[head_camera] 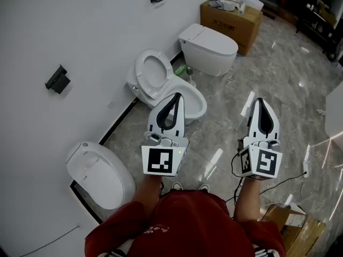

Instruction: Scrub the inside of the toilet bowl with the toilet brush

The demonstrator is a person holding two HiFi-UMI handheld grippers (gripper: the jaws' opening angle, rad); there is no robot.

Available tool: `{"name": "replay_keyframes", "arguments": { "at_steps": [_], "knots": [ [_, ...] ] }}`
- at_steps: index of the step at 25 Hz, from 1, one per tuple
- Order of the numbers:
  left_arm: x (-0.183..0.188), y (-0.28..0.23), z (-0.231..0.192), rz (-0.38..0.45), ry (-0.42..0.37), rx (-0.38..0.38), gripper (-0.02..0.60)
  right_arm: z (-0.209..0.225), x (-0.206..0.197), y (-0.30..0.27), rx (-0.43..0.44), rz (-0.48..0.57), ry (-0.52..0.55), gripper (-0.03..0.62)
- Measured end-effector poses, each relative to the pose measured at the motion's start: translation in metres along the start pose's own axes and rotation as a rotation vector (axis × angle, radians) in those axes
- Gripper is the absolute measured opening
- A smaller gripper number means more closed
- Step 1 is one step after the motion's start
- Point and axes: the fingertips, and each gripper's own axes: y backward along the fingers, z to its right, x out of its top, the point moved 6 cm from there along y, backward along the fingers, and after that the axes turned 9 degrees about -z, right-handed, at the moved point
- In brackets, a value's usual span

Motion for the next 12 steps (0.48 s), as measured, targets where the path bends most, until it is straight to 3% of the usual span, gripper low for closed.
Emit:
{"name": "replay_keyframes", "arguments": {
  "at_steps": [8,12],
  "knots": [
    [-0.002,-0.027,0.033,0.035,-0.013,0.002,-0.002,0.045,-0.014,0.0,-0.016,-0.008,-0.027,0.0],
    [-0.008,-0.045,0.058,-0.012,-0.006,-0.019,-0.002,0.073,-0.026,0.0,-0.025,-0.031,-0.032,0.0]
  ]
}}
